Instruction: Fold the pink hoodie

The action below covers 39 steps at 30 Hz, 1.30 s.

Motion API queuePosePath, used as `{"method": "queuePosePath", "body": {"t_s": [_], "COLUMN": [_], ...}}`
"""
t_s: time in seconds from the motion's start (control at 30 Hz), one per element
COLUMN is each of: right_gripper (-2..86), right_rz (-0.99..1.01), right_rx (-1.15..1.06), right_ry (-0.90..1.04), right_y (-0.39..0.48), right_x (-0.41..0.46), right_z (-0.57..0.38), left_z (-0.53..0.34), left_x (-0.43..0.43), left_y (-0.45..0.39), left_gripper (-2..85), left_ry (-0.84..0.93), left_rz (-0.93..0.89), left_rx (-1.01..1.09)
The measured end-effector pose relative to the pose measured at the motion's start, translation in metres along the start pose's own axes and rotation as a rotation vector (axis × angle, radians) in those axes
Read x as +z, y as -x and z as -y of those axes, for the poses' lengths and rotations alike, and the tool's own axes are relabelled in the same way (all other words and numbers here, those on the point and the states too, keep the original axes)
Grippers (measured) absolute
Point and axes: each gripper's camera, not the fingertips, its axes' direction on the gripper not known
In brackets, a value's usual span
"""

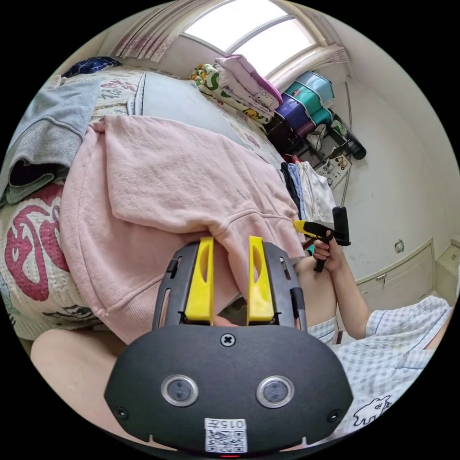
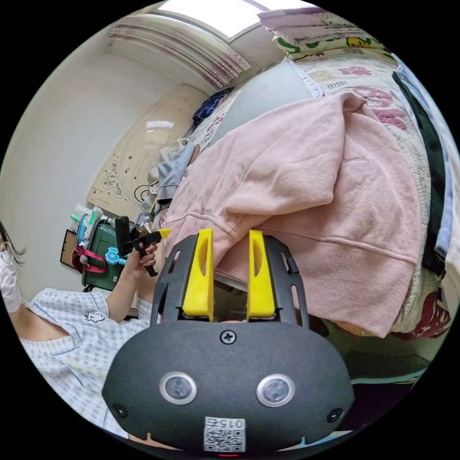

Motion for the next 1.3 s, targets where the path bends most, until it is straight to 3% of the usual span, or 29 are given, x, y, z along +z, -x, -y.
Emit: {"method": "queuePosePath", "body": {"t_s": [0.2,0.33,0.37,0.47,0.5,0.6,0.73,0.93,1.07,1.3], "right_gripper": [6.4,5.7,5.7,6.3,6.9,9.0,9.9,10.5,11.4,9.0], "right_rz": [0.055,0.156,0.143,0.112,0.089,0.120,0.051,-0.145,-0.149,-0.218], "right_rx": [-0.001,-0.007,-0.027,-0.025,0.001,-0.090,-0.259,-0.024,-0.022,-0.215], "right_ry": [0.034,-0.081,-0.117,-0.399,-0.513,-0.581,-0.324,0.021,0.077,0.279], "right_y": [-0.038,-0.053,-0.048,-0.010,0.003,0.025,-0.019,-0.197,-0.246,-0.280], "right_x": [0.037,0.017,0.011,-0.019,-0.026,-0.018,0.055,0.170,0.191,0.216], "right_z": [0.010,0.084,0.106,0.226,0.258,0.287,0.243,0.147,0.109,0.093], "left_z": [0.019,0.116,0.142,0.267,0.298,0.316,0.241,0.152,0.149,0.132], "left_x": [0.002,-0.035,-0.042,-0.081,-0.094,-0.123,-0.104,-0.017,0.031,0.133], "left_y": [0.023,0.032,0.031,0.024,0.018,-0.008,-0.010,0.035,0.002,-0.089], "left_gripper": [2.1,1.4,1.5,3.3,7.7,11.6,9.1,8.5,9.1,11.5], "left_ry": [0.066,-0.015,-0.056,-0.402,-0.514,-0.626,-0.501,-0.256,-0.095,0.125], "left_rz": [-0.144,-0.258,-0.245,-0.102,-0.039,-0.127,-0.157,-0.142,-0.107,-0.138], "left_rx": [0.092,0.202,0.206,0.095,0.022,0.077,0.226,0.191,0.324,0.620]}}
